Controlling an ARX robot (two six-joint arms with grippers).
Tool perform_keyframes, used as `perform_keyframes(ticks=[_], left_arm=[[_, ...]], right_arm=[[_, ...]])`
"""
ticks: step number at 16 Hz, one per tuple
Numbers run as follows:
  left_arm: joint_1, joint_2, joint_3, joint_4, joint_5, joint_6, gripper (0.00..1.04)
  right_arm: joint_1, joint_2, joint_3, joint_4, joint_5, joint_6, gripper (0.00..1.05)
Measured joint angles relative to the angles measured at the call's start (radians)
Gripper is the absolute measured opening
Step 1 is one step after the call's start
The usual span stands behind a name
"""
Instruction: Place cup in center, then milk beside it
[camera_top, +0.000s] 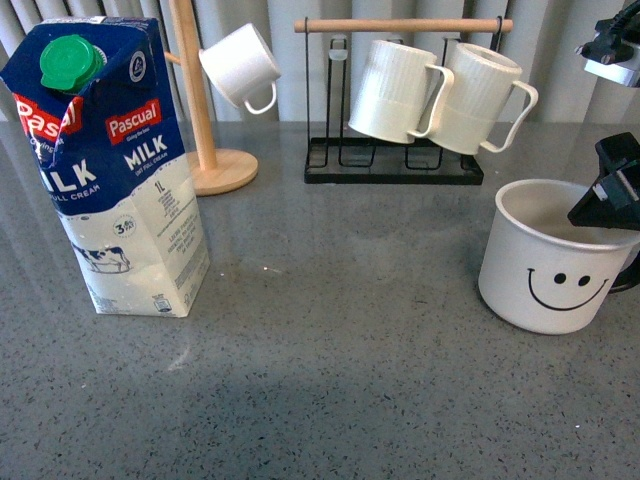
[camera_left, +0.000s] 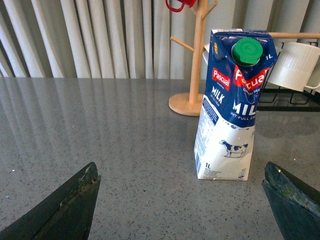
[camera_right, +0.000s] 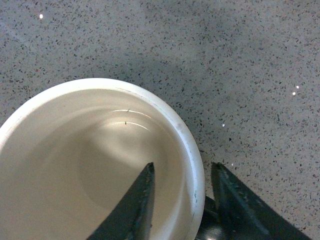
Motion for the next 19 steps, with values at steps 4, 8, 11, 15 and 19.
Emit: perform_keyframes(ticks=[4, 8, 11, 15, 19], left_arm=[[0.0, 0.0, 0.0, 0.0, 0.0, 0.0, 0.98], [0.0, 0.0, 0.0, 0.0, 0.0, 0.0, 0.98], [0.0, 0.0, 0.0, 0.0, 0.0, 0.0, 0.98], [0.0, 0.0, 0.0, 0.0, 0.0, 0.0, 0.98], [0.0, 0.0, 0.0, 0.0, 0.0, 0.0, 0.98]], right_arm=[[0.0, -0.003, 0.004, -0.005, -0.021, 0.003, 0.04], [-0.001, -0.034, 0.022, -0.044, -0.038, 0.012, 0.03], [0.018, -0.079, 0.073, -0.075, -0.061, 0.043, 0.03], [0.135, -0.098, 0.112, -0.074, -0.066, 0.092, 0.03], [0.243, 0.001, 0.11, -0.011, -0.053, 0.188, 0.03]])
